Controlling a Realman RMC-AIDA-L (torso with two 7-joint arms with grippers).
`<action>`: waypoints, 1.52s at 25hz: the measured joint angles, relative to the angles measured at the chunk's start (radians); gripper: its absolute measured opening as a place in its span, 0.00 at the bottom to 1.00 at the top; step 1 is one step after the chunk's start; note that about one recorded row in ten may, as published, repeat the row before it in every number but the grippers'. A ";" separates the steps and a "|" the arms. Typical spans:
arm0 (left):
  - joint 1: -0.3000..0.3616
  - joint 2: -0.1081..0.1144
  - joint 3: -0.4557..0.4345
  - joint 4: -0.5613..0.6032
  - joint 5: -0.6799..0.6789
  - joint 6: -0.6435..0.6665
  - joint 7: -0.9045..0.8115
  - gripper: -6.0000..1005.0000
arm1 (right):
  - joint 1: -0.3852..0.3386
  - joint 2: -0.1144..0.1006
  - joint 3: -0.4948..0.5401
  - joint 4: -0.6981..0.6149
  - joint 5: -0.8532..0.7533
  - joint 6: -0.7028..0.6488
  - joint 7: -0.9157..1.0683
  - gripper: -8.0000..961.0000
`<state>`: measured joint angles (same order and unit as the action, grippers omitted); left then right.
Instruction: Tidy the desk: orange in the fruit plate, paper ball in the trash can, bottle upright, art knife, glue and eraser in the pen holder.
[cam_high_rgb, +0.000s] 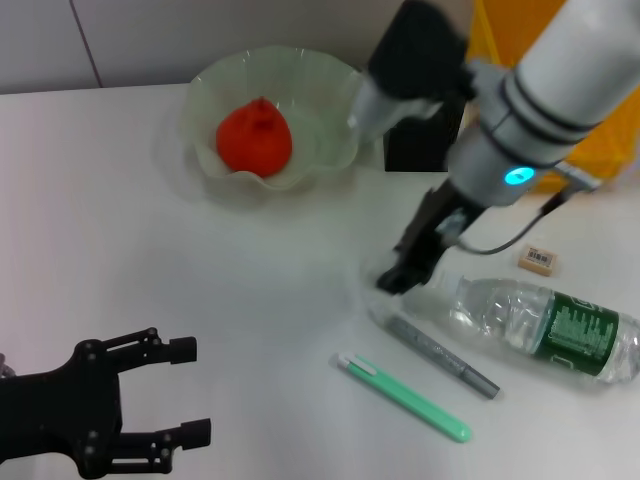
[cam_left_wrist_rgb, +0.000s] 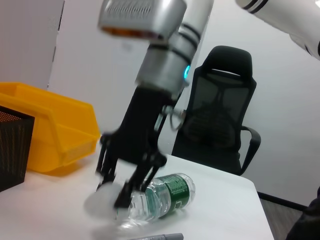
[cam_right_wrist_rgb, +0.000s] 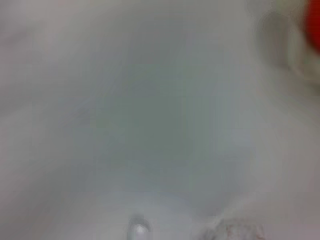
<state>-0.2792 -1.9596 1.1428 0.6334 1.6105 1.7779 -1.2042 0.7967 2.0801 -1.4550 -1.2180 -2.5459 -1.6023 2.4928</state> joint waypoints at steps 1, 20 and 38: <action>0.000 0.001 0.000 0.000 0.000 0.000 0.000 0.86 | -0.016 0.000 0.019 -0.048 -0.022 -0.035 0.009 0.36; -0.011 -0.004 -0.016 0.001 0.000 0.006 0.001 0.86 | -0.181 -0.004 0.369 -0.326 -0.369 -0.007 -0.041 0.37; -0.018 -0.008 -0.026 0.000 0.000 0.009 -0.011 0.86 | -0.202 -0.007 0.387 0.011 -0.262 0.565 -0.213 0.42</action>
<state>-0.2976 -1.9678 1.1165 0.6334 1.6103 1.7864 -1.2156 0.5950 2.0729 -1.0682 -1.2071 -2.8078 -1.0369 2.2797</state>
